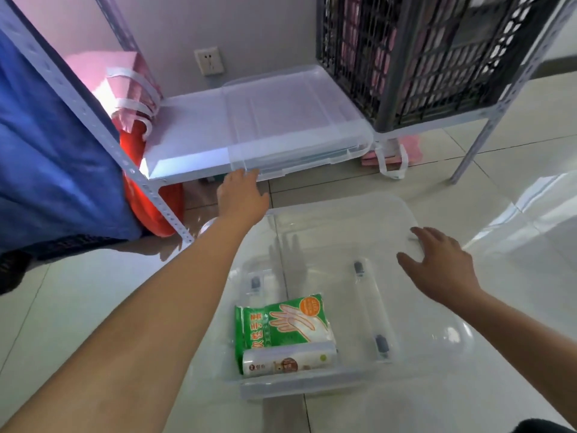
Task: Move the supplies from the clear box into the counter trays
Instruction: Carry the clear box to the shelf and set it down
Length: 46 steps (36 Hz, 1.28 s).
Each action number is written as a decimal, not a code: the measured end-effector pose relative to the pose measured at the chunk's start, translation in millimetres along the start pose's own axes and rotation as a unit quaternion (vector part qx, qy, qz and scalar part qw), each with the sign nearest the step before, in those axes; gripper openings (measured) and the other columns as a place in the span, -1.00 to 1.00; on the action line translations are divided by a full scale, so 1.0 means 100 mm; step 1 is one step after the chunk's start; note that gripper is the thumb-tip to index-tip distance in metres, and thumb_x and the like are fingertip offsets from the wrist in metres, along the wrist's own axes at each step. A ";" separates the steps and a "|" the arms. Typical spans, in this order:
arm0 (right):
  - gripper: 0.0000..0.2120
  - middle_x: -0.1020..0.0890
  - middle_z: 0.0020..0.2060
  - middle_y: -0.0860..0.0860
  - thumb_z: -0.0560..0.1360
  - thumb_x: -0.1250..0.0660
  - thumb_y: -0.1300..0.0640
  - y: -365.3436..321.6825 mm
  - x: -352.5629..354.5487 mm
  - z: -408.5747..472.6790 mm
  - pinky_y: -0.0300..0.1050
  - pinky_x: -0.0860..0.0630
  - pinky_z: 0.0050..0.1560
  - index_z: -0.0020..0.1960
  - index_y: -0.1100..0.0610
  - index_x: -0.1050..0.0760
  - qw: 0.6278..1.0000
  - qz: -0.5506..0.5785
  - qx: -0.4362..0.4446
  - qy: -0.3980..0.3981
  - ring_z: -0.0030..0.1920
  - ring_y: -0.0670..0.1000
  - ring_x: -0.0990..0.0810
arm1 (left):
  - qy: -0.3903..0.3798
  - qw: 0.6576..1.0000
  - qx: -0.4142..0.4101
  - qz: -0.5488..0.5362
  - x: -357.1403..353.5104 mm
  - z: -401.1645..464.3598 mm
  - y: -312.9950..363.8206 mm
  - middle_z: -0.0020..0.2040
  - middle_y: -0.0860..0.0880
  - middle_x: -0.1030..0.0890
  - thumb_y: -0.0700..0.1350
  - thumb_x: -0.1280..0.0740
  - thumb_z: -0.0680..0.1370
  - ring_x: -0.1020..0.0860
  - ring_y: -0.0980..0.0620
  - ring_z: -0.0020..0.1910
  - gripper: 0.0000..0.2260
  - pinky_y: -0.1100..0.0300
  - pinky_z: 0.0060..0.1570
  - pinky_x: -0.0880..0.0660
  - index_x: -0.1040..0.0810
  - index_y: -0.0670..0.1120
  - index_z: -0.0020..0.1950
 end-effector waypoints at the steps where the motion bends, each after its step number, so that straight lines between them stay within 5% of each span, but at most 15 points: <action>1: -0.37 -0.37 0.49 0.02 0.48 -0.28 -0.16 0.01 -0.01 -0.08 0.17 -0.36 0.36 0.50 0.01 -0.28 1.000 -0.003 0.001 -0.012 0.40 0.19 -0.38 | -0.005 1.000 -0.008 0.024 -0.02 0.07 0.07 0.55 -0.14 -0.27 -0.01 -0.30 0.57 -0.22 -0.17 0.51 -0.46 -0.09 0.43 -0.23 -0.28 -0.04 0.54; 7: -0.18 -0.05 0.59 -0.13 0.47 -0.33 -0.15 0.26 -0.13 -0.25 0.07 -0.45 0.26 0.58 -0.11 0.03 0.995 0.020 0.005 -0.094 0.38 0.15 -0.43 | 0.009 0.993 -0.042 0.107 -0.09 0.39 0.24 0.39 -0.15 -0.43 -0.26 -0.26 0.52 -0.32 -0.19 0.40 -0.59 -0.09 0.33 -0.31 -0.45 -0.10 0.38; 13: -0.26 -0.44 0.44 0.11 0.51 -0.37 -0.10 0.54 -0.19 -0.28 0.01 -0.40 0.28 0.57 0.04 -0.13 0.983 0.124 -0.093 -0.099 0.33 0.19 -0.49 | 0.049 0.983 -0.065 0.166 -0.17 0.49 0.23 0.23 -0.18 -0.49 -0.36 -0.28 0.48 -0.39 -0.20 0.29 -0.63 -0.12 0.15 -0.43 -0.46 -0.15 0.28; 18: -0.22 -0.46 0.39 0.14 0.51 -0.33 -0.14 0.43 -0.19 -0.44 0.05 -0.47 0.20 0.59 -0.01 -0.03 0.986 0.109 -0.087 -0.087 0.25 0.21 -0.53 | 0.043 0.972 -0.106 0.206 -0.11 0.47 0.26 0.23 -0.16 -0.49 -0.33 -0.29 0.51 -0.39 -0.18 0.29 -0.66 -0.10 0.16 -0.41 -0.45 -0.15 0.28; 22: -0.27 -0.47 0.37 0.11 0.50 -0.35 -0.12 0.31 -0.03 -0.49 -0.05 -0.46 0.05 0.57 -0.04 -0.11 0.981 0.149 -0.083 -0.093 0.12 0.12 -0.54 | 0.020 0.973 -0.111 0.201 0.00 0.36 0.25 0.12 -0.14 -0.58 -0.33 -0.23 0.53 -0.52 -0.16 0.12 -0.62 -0.02 0.08 -0.43 -0.39 -0.11 0.34; 25: -0.32 -0.50 0.30 0.10 0.49 -0.36 -0.10 0.25 0.09 -0.45 -0.08 -0.44 0.00 0.53 -0.05 -0.18 0.980 0.160 -0.077 -0.095 0.01 0.06 -0.51 | -0.017 0.974 -0.079 0.214 -0.04 0.28 0.16 0.17 -0.12 -0.54 -0.27 -0.23 0.56 -0.49 -0.12 0.18 -0.64 0.04 0.05 -0.43 -0.43 -0.08 0.35; 32: -0.40 -0.52 0.30 0.08 0.50 -0.35 -0.05 0.17 0.19 -0.46 -0.02 -0.51 0.05 0.48 -0.02 -0.25 0.977 0.197 -0.075 -0.040 0.07 0.11 -0.55 | 0.051 0.958 -0.079 0.272 -0.11 0.05 0.18 0.22 -0.11 -0.54 -0.26 -0.37 0.48 -0.47 -0.13 0.24 -0.63 0.04 0.16 -0.42 -0.49 -0.09 0.28; 36: -0.41 -0.49 0.37 0.05 0.50 -0.37 -0.02 0.17 0.16 -0.69 0.02 -0.46 0.27 0.48 -0.02 -0.30 0.970 0.227 -0.075 -0.053 0.31 0.10 -0.49 | 0.054 0.959 -0.141 0.239 -0.07 -0.09 0.33 0.25 -0.14 -0.53 -0.31 -0.33 0.50 -0.46 -0.14 0.25 -0.62 0.05 0.05 -0.49 -0.46 -0.13 0.31; 41: -0.54 -0.57 0.26 0.01 0.49 -0.38 0.03 0.09 0.41 -0.75 0.00 -0.50 0.18 0.37 -0.02 -0.43 0.964 0.255 -0.067 -0.033 0.20 0.05 -0.54 | 0.051 0.956 -0.208 0.202 0.29 -0.43 0.60 0.20 -0.11 -0.56 -0.31 -0.29 0.54 -0.56 -0.12 0.10 -0.62 0.10 -0.23 -0.43 -0.38 -0.10 0.35; 46: -0.58 -0.55 0.24 0.04 0.48 -0.41 0.06 -0.01 0.54 -0.52 -0.06 -0.45 0.09 0.33 0.00 -0.48 0.943 0.322 -0.067 -0.052 0.14 0.05 -0.56 | 0.100 0.974 -0.178 0.097 0.89 -0.96 0.69 0.05 -0.09 -0.65 -0.14 -0.24 0.65 -0.66 -0.16 -0.18 -0.78 0.13 -0.37 -0.42 -0.40 -0.08 0.29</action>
Point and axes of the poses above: each hand's wrist, its own z-axis towards the middle knuckle, its own x-axis out of the back of the hand, y = z × x, the point moved 8 cm from there along z, towards the middle knuckle
